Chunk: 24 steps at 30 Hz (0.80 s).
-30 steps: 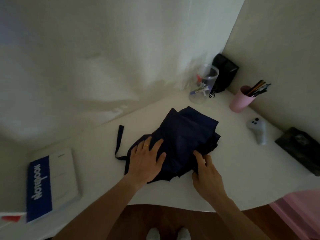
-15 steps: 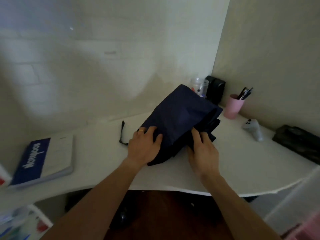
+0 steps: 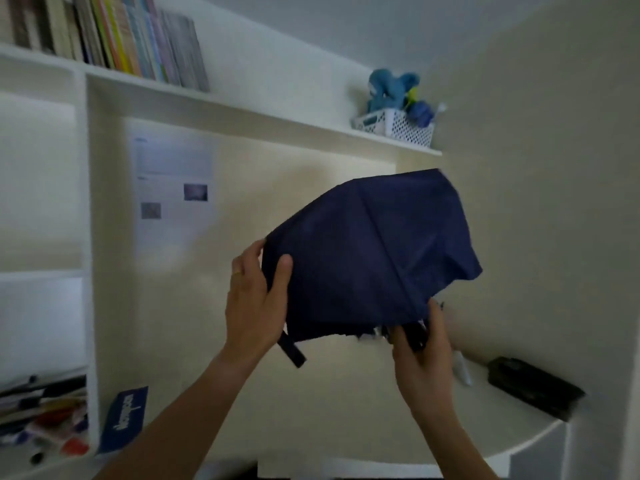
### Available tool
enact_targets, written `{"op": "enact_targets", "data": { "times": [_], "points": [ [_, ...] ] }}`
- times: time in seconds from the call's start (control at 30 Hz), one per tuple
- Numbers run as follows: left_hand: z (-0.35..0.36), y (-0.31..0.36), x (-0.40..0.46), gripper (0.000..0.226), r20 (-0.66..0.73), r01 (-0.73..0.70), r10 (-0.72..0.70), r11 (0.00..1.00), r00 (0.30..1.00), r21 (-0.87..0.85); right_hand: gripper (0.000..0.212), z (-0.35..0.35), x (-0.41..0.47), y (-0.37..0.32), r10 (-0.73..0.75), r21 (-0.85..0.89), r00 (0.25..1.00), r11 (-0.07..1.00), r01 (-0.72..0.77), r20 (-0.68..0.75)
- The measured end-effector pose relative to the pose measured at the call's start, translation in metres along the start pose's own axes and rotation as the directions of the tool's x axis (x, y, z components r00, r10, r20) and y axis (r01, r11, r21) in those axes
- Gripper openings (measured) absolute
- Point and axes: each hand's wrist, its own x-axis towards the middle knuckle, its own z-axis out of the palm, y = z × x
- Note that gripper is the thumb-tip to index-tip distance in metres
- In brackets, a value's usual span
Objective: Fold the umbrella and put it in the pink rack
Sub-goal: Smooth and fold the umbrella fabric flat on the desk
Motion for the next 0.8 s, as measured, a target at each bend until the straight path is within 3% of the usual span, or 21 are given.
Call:
{"op": "enact_targets", "data": {
  "times": [0.03, 0.13, 0.17, 0.23, 0.27, 0.3, 0.43, 0.5, 0.6, 0.7, 0.8],
  "points": [
    [-0.01, 0.01, 0.006, 0.052, -0.021, -0.006, 0.005, 0.998, 1.0, -0.055, 0.025, -0.001, 0.004, -0.009, 0.065, 0.166, 0.998, 0.984, -0.068, 0.02],
    [-0.031, 0.034, 0.024, 0.048, -0.013, -0.02, 0.018, 0.987, 1.0, -0.159, 0.005, -0.007, 0.023, -0.025, 0.094, 0.269, 0.995, 0.959, -0.085, -0.021],
    [-0.034, 0.039, 0.029, 0.053, 0.018, -0.009, 0.012, 0.983, 1.0, -0.182, 0.013, -0.006, 0.03, -0.024, 0.111, 0.311, 0.994, 0.945, -0.098, -0.024],
    [-0.038, 0.044, 0.036, 0.061, 0.063, 0.0, 0.01, 0.987, 0.998, -0.16, 0.03, -0.017, 0.045, -0.025, 0.152, 0.291, 0.988, 0.945, -0.147, 0.005],
    [-0.038, 0.043, 0.039, 0.057, 0.071, -0.003, 0.013, 0.991, 0.997, -0.137, 0.026, -0.018, 0.049, -0.025, 0.159, 0.296, 0.987, 0.944, -0.143, -0.029],
    [-0.038, 0.041, 0.042, 0.052, 0.076, -0.003, 0.013, 0.992, 0.997, -0.124, 0.018, -0.019, 0.048, -0.026, 0.058, 0.216, 0.995, 0.976, -0.039, -0.08],
    [-0.034, 0.034, 0.05, 0.041, 0.1, 0.033, -0.018, 0.989, 0.995, -0.147, 0.009, -0.009, 0.056, -0.029, 0.005, 0.138, 0.998, 0.99, 0.004, -0.067],
    [-0.03, 0.033, 0.052, 0.036, 0.104, 0.032, -0.017, 0.988, 0.994, -0.151, 0.011, -0.005, 0.063, -0.019, 0.051, 0.156, 0.991, 0.987, -0.031, -0.125],
    [-0.025, 0.036, 0.052, 0.039, 0.106, -0.01, 0.032, 0.979, 0.994, -0.206, 0.03, 0.005, 0.059, -0.011, 0.074, 0.273, 0.988, 0.961, -0.033, -0.138],
    [-0.022, 0.046, 0.051, 0.028, 0.1, -0.045, 0.079, 0.95, 0.992, -0.309, 0.021, 0.015, 0.057, 0.002, 0.071, 0.229, 0.987, 0.973, -0.037, -0.143],
    [-0.019, 0.051, 0.048, 0.019, 0.01, -0.116, 0.127, 0.933, 0.992, -0.341, 0.03, 0.023, 0.06, 0.015, 0.063, 0.174, 0.988, 0.984, -0.037, -0.142]
  ]
}}
